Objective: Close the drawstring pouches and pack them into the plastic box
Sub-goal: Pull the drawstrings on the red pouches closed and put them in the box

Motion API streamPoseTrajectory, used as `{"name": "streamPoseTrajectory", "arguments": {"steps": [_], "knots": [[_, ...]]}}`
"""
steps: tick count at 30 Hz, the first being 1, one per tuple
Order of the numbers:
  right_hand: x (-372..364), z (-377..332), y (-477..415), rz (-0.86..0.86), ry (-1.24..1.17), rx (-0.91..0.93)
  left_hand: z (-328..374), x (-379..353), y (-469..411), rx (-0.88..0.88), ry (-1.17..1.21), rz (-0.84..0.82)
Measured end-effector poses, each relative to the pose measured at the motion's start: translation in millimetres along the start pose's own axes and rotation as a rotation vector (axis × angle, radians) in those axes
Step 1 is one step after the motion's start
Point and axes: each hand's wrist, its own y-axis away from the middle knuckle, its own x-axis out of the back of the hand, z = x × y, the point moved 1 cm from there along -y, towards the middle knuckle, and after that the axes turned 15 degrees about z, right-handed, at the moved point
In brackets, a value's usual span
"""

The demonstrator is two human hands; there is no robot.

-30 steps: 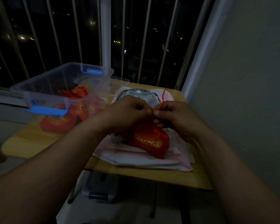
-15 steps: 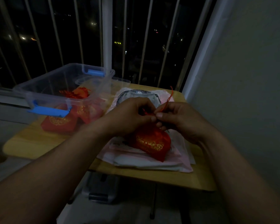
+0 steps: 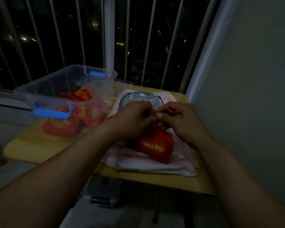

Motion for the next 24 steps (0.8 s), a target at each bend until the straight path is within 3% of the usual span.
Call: {"name": "streamPoseTrajectory", "arguments": {"steps": [12,20,22,24], "knots": [[-13,-5,6,0.095,0.322,0.270,4,-4,3,0.039,-0.022,0.056],[-16,-4,7,0.208,0.343,0.435,12,1,3,0.101,0.011,0.074],[-14,-3,5,0.201,0.312,0.379,12,5,3,0.127,0.059,0.028],[-12,-4,5,0.142,0.144,0.209,11,8,3,0.177,0.157,-0.016]]}}
